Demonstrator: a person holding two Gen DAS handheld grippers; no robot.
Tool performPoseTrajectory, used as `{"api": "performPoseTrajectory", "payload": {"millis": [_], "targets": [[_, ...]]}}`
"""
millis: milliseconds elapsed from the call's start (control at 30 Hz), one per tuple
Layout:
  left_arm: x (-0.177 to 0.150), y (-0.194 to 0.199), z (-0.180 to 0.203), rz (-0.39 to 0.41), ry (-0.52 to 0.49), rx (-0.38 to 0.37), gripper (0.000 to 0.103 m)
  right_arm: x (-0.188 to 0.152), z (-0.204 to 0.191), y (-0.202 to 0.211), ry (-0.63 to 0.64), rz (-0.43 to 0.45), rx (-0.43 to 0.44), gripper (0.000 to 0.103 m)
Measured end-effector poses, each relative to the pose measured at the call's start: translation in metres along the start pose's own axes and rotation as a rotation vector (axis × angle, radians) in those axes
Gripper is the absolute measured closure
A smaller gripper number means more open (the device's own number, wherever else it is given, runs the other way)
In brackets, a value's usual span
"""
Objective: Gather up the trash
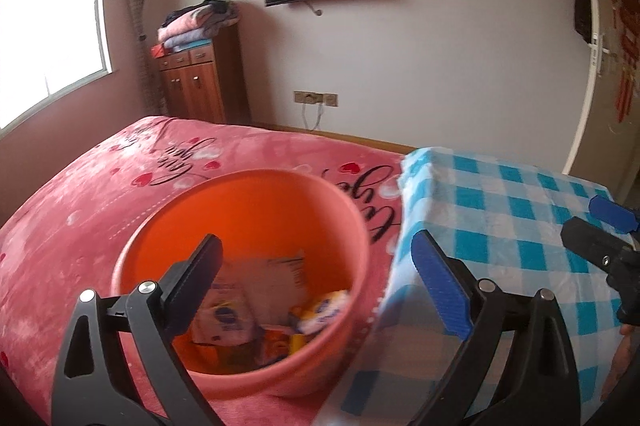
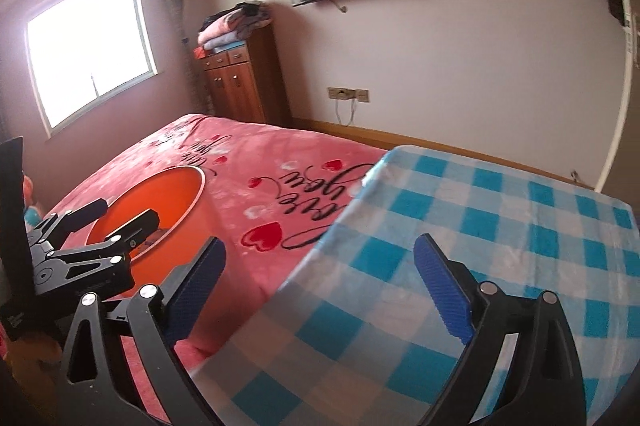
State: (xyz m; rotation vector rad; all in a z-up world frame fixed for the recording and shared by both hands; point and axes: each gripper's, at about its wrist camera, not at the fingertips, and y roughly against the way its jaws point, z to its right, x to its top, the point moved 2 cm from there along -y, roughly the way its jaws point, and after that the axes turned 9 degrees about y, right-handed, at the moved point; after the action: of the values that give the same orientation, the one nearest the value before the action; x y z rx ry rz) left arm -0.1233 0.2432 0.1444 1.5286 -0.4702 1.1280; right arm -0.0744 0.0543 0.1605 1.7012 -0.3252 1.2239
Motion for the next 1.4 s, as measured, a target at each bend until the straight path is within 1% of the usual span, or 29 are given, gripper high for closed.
{"api": "performPoseTrajectory", "payload": {"millis": [400,633,733,1033,1300,1400], "targets": [[-0.014,0.007,0.066,-0.02,-0.075,-0.116,0.006,-0.026,0.044,0.048,-0.057,0.027,-0.159,0.009],[-0.025,0.011,0.108,-0.033,-0.121,-0.185,0.006,-0.049,0.077,0.075,-0.11,0.028,-0.25,0.009],[-0.031,0.013,0.125,-0.037,-0.142,-0.211,0.006,-0.06,0.093,0.087,-0.126,0.025,-0.302,0.009],[-0.051,0.016,0.167,-0.067,-0.195,-0.267,0.006,-0.09,0.129,0.109,-0.182,0.019,-0.393,0.009],[-0.065,0.019,0.195,-0.087,-0.228,-0.304,0.006,-0.109,0.145,0.122,-0.196,0.017,-0.462,0.009],[-0.071,0.021,0.203,-0.09,-0.243,-0.307,0.006,-0.116,0.149,0.127,-0.2,0.018,-0.484,0.009]]}}
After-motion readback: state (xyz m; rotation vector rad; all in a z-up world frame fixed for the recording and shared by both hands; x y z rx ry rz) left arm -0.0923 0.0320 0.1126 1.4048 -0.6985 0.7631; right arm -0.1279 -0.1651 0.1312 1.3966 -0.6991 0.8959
